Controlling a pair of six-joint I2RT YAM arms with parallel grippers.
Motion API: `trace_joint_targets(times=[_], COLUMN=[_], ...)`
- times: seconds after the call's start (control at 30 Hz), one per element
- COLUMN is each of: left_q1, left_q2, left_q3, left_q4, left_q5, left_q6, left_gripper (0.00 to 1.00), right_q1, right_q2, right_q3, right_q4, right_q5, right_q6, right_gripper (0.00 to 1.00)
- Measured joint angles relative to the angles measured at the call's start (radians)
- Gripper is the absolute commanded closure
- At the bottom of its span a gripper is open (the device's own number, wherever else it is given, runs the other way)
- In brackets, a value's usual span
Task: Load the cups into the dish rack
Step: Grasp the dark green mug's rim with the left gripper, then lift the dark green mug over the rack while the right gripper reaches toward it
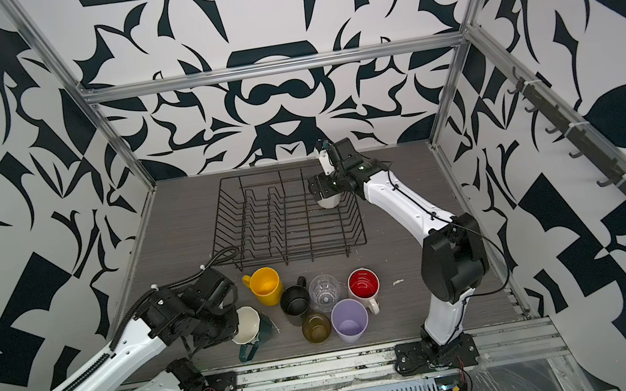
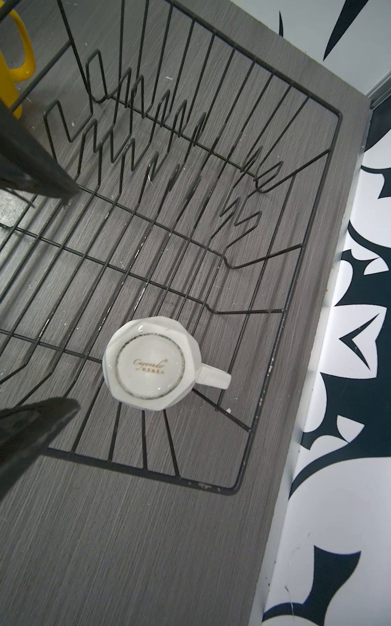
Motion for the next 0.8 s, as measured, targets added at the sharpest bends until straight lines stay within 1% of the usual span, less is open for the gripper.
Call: trace_joint_targets(times=[0.1,0.2,0.33,0.47,0.57,0.67,0.73,0.8], left_q1=[0.0,0.0,0.0,0.0,0.01,0.053,0.11,0.204], left_q2=[-0.036,-0.069,-0.08,-0.058,-0.03,-0.01,-0.004,-0.003], left_q3=[0.082,0.18,0.313,0.39,0.418,0.417,0.409,0.371], left_q4=[-0.034,-0.074,-0.113,-0.112,-0.074,0.009,0.072,0.169], left_q5=[-0.009,-0.025,-0.062,-0.102,-0.126,-0.112,-0.077,-0.001], left_q6=[0.023,0.056,0.114,0.19,0.257,0.332,0.369,0.403], left_gripper=[1.0,1.0,1.0,1.0,1.0,1.0,1.0,1.0], right_q1=[0.0,-0.001,-0.001,-0.001,-0.001,-0.002,-0.01,-0.023], right_q2=[0.0,0.0,-0.022,-0.082,-0.145,-0.204,-0.245,-0.278], right_q3=[0.0,-0.001,-0.02,-0.05,-0.076,-0.109,-0.148,-0.192], right_q4=[0.001,0.015,0.053,0.091,0.131,0.18,0.229,0.283], right_q5=[-0.016,-0.056,-0.113,-0.169,-0.218,-0.272,-0.327,-0.398], right_q6=[0.008,0.021,0.049,0.073,0.094,0.114,0.136,0.171], right_gripper=[0.06,0.06,0.06,0.06,0.06,0.06,0.06,0.06])
